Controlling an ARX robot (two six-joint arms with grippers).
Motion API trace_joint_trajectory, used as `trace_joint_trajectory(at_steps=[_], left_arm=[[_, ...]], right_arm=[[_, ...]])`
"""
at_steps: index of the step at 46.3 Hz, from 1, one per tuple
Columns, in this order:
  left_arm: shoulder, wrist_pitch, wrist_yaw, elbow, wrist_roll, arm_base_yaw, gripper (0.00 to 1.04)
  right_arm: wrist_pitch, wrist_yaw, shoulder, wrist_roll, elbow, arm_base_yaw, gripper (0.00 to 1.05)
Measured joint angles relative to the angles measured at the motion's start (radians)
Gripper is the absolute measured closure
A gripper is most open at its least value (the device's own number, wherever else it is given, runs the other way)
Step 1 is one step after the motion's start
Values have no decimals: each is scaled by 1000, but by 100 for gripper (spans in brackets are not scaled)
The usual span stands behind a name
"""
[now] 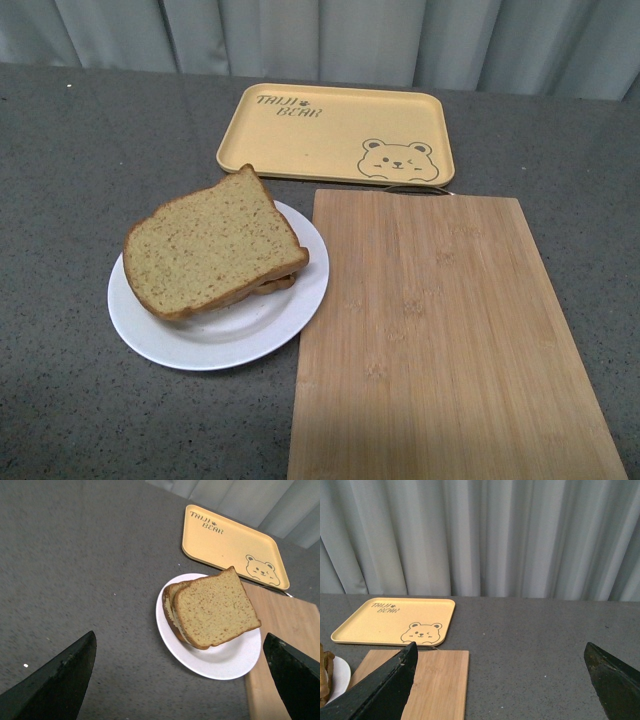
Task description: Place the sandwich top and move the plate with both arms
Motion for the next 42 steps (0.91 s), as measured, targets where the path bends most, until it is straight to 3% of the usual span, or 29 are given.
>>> trace_joint_trajectory(at_steps=[7, 13, 18, 29, 42], left_arm=[[303, 162, 53, 33, -175, -10, 7], [706, 370, 148, 58, -348, -83, 7], [941, 481, 160, 103, -438, -120, 7], [1233, 572, 156, 192, -516, -155, 7], [1355, 611, 185, 244, -491, -208, 7]], right_arm=[[0, 0, 0, -1, 0, 0, 9], [0, 0, 0, -1, 0, 0, 9], [0, 0, 0, -1, 0, 0, 9], [0, 0, 0, -1, 0, 0, 9], [0, 0, 0, -1, 0, 0, 9]])
